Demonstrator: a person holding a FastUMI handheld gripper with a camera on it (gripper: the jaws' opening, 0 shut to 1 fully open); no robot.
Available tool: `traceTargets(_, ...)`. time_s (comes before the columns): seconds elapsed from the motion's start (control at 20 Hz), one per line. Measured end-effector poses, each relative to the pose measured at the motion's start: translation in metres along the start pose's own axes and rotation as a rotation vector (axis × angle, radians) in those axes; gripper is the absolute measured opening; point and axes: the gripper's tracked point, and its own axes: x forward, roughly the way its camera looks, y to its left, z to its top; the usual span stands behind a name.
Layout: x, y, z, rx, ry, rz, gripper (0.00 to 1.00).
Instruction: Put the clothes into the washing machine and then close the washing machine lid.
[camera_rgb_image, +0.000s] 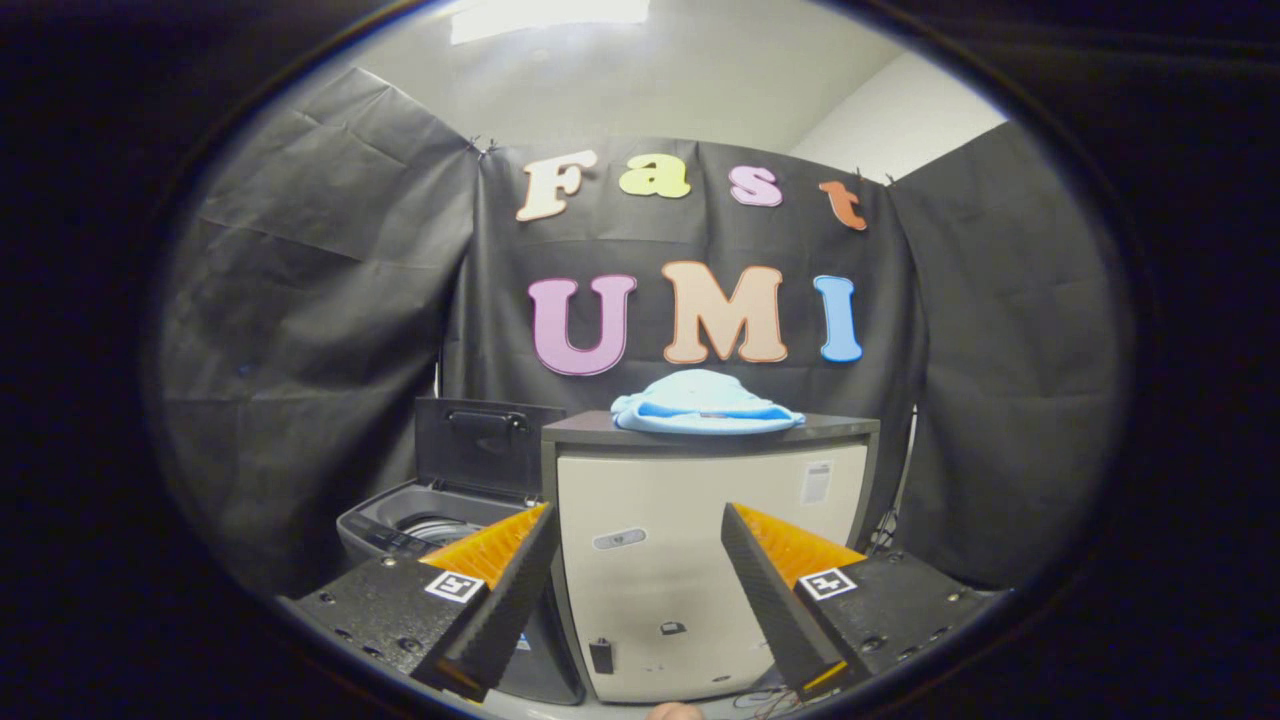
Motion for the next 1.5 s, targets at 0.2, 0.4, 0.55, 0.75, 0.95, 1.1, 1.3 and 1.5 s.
traceTargets(0.2, 0.005, 0.002, 0.003, -0.024, 0.006, 0.001, 0.99)
traceTargets(0.4, 0.021, 0.0, 0.02, -0.033, 0.015, -0.001, 0.99)
traceTargets(0.55, 0.042, -0.001, 0.038, -0.035, 0.072, 0.017, 0.98)
traceTargets(0.75, 0.082, -0.015, 0.09, -0.075, 0.068, -0.004, 0.98)
traceTargets(0.95, 0.137, -0.022, 0.127, -0.097, 0.078, -0.014, 0.99)
traceTargets(1.1, 0.186, -0.033, 0.138, -0.114, 0.126, -0.03, 0.97)
traceTargets(1.3, 0.252, -0.056, 0.111, -0.117, 0.258, -0.079, 0.97)
traceTargets(1.5, 0.299, -0.079, 0.056, -0.091, 0.44, -0.123, 0.98)
